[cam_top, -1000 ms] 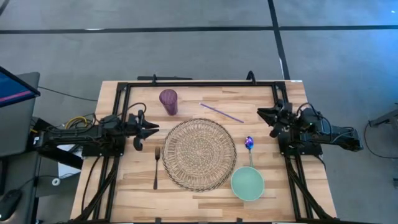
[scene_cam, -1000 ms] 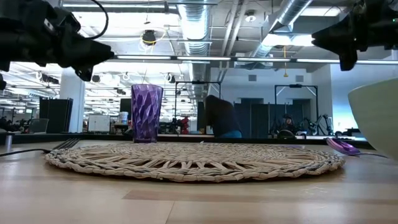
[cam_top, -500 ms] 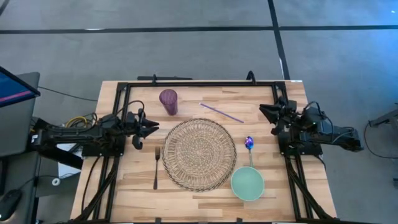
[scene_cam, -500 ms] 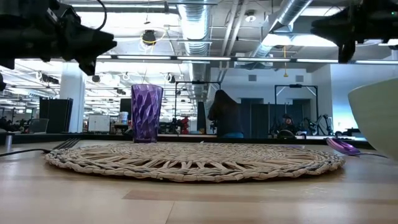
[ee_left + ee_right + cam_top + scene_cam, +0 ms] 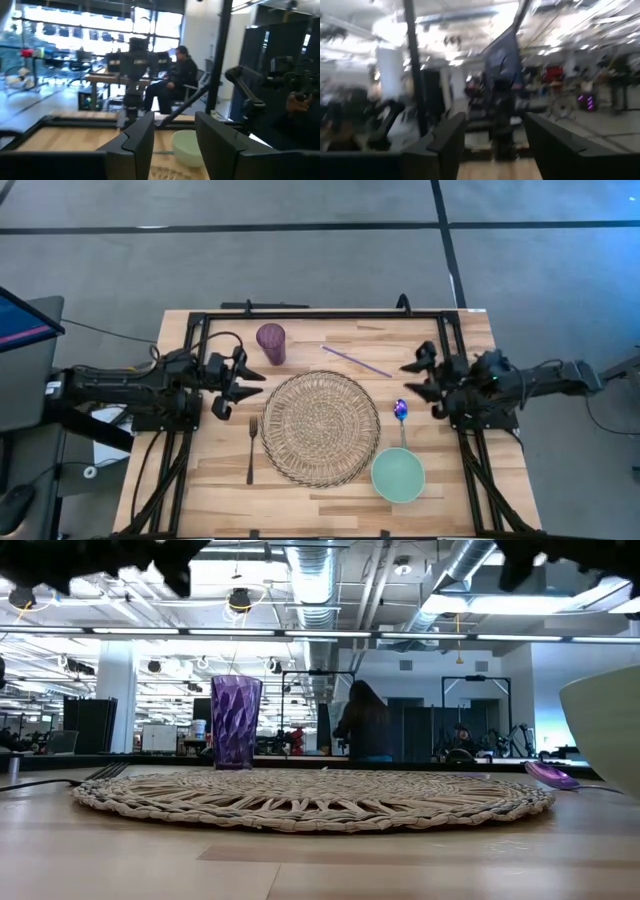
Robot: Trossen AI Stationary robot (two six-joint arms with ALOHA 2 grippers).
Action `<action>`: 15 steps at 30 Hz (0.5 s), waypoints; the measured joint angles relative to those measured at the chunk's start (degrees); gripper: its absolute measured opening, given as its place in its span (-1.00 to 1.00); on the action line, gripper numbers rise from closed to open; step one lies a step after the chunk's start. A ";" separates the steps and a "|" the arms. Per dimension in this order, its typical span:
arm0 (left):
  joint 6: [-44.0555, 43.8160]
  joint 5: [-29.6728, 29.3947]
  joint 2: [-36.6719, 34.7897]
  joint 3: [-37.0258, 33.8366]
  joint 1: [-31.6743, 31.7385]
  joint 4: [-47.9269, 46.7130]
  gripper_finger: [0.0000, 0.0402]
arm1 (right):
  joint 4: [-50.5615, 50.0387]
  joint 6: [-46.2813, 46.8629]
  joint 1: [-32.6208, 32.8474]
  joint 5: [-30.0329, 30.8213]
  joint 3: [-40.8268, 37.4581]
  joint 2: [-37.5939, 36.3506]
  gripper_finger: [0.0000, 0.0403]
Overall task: Pick & Place Utensil
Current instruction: Put the blue bowl on the brown mat
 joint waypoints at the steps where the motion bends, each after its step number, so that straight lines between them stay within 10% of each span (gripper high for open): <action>1: 0.52 0.01 1.12 1.02 -0.52 0.09 -0.26 | -0.25 -0.67 1.42 0.25 1.61 2.52 0.05; 8: 1.81 -1.34 7.23 2.76 -3.10 -0.23 -0.25 | -30.22 2.71 12.83 8.71 20.91 15.10 0.08; 15: 3.18 -2.67 9.40 2.76 -3.21 -0.33 -0.26 | -60.91 29.79 25.02 16.26 35.98 32.68 0.03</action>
